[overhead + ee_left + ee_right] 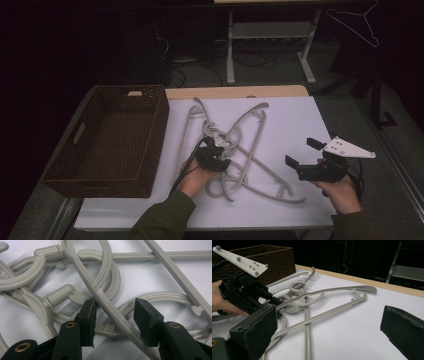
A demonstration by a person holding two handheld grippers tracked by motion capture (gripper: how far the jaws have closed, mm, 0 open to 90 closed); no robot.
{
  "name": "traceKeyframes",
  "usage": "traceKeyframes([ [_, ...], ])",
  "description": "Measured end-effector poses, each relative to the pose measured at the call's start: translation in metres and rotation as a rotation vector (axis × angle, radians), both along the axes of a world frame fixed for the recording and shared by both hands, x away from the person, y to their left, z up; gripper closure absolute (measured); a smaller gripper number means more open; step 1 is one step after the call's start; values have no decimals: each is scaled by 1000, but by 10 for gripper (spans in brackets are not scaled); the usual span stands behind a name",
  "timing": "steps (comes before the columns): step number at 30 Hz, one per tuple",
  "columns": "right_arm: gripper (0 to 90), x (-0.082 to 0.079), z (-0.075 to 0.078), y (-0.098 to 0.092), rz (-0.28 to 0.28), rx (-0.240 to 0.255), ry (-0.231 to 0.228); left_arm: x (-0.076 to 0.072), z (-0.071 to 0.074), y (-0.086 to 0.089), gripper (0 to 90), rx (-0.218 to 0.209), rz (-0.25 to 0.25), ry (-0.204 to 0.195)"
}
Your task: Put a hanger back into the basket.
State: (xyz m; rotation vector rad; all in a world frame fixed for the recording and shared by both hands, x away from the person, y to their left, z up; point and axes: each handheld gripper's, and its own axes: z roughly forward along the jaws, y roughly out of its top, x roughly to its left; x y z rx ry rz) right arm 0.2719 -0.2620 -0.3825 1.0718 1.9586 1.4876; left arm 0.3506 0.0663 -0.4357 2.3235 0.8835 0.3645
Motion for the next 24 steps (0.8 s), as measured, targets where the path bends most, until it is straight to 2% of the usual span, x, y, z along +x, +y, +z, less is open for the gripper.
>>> traceKeyframes([
  [7,6,0,0,0,-1,-1,-2,0,2,1,583,-16,12,15],
  [8,6,0,0,0,-2,1,0,0,3,2,589,-29,17,13],
  [13,7,0,0,-1,-3,2,-4,2,11,6,681,-48,9,2],
  [19,7,0,1,0,-1,2,-5,8,7,2,597,-39,24,9],
  [24,7,0,0,0,0,3,-2,12,5,-3,626,-34,28,7],
])
